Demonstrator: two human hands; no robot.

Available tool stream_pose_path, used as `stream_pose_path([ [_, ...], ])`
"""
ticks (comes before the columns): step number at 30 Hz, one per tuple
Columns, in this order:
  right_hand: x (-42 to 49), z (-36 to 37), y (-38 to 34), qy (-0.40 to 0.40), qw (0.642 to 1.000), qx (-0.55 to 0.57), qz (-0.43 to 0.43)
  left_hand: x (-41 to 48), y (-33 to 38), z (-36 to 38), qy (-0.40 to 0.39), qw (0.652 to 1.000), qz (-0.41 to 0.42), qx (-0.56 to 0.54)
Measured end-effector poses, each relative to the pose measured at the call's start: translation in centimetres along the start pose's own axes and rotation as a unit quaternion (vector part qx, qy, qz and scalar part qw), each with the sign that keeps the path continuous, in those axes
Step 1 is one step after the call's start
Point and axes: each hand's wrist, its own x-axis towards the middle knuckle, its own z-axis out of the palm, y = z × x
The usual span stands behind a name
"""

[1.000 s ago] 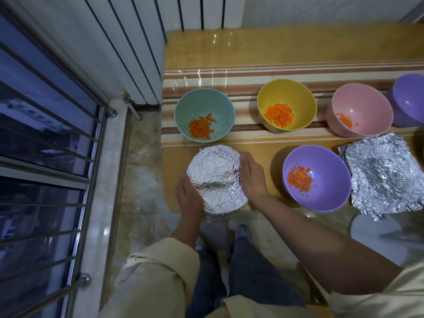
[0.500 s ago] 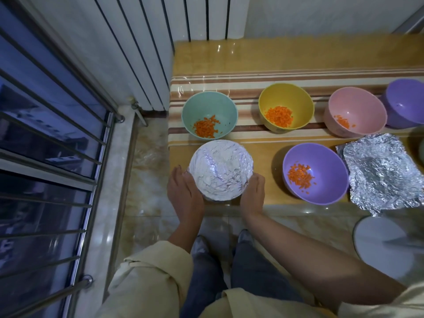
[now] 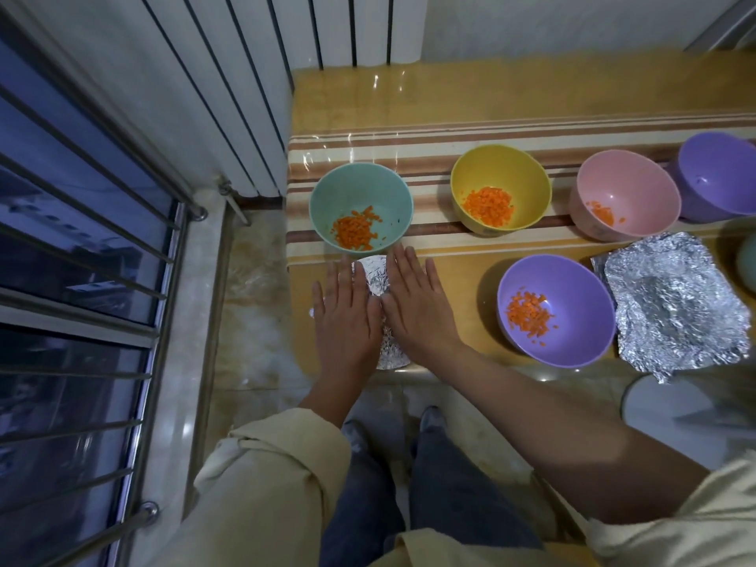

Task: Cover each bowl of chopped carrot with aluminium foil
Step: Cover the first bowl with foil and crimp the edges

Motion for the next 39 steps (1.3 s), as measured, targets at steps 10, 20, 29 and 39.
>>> stream_pose_path([
  [10, 0.3, 1.0, 0.5, 0.019, 0.994, 0.074, 0.082, 0.2, -0.3, 0.0, 0.023, 0.989, -0.083, -0.118],
  [20, -0.1, 0.6, 1.4, 0.092, 0.937, 0.299, 0.155, -0.1, -0.5, 0.0, 0.085, 0.930, -0.199, -0.298],
  [29, 0.1, 1.1, 1.8, 0.092, 0.904, 0.371, 0.192, 0.1, -1.0, -0.2, 0.054, 0.847, -0.323, -0.420],
  [39, -1.3, -1.7, 1.5, 0.130, 0.963, 0.230, 0.062, -1.4, -3.7, -3.2, 0.035, 0.929, -0.289, -0.227],
])
